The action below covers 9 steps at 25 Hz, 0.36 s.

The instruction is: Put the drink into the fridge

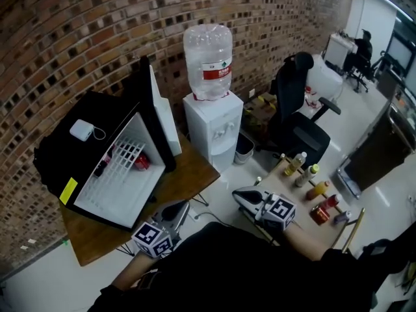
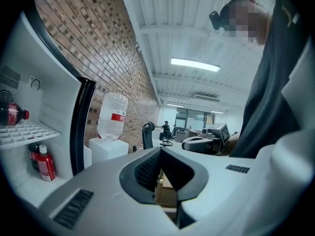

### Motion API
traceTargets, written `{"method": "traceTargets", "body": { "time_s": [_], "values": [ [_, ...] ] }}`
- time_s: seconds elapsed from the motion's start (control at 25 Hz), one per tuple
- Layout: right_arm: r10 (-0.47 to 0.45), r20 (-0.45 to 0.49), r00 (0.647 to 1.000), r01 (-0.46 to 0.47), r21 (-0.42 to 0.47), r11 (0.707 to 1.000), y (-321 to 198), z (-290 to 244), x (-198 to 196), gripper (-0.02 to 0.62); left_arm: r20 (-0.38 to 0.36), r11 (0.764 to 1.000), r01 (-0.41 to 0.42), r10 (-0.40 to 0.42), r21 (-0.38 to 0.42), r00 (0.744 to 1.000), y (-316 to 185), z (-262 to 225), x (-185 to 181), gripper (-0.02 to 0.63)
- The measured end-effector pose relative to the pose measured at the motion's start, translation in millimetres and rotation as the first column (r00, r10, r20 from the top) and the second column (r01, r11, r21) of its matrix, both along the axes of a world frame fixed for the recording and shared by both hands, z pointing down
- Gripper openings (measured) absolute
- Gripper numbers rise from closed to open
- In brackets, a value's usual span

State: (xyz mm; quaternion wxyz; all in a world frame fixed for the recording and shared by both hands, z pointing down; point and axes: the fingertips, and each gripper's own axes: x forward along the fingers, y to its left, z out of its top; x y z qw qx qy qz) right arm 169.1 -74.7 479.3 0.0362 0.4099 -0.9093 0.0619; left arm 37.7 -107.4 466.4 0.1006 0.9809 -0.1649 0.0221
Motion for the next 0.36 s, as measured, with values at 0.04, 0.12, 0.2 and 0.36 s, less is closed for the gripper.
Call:
{"method": "traceTargets", "body": {
  "time_s": [0.04,0.12,0.2,0.36],
  "values": [
    [-0.004,0.0,1.0,0.004,0.003,1.0,-1,-1,-2,-0.002,0.0,1.0,0.006,-0.006,0.001,1.0,0,-1,-3,-0.006],
    [-0.014,0.0,1.0,0.014,0.008,1.0,-2,-2,-7,-0.002,0.0,1.0,0.019,-0.019,0.001,1.0,0,-1,-9,-0.006],
    [-0.021,-0.002,1.0,0.021,0.012,1.0,-3,-3,-12,-0.002,-0.002,1.0,0.028,-0.028,0.002,1.0,0,0,-15,-0.006],
    [-0.028,-0.007,1.0,0.028,0.022,0.999,-8,-5,-20,-0.002,-0.007,0.999,0.033,-0.033,0.007,0.999,-2,0,-23,-0.006]
  ]
}}
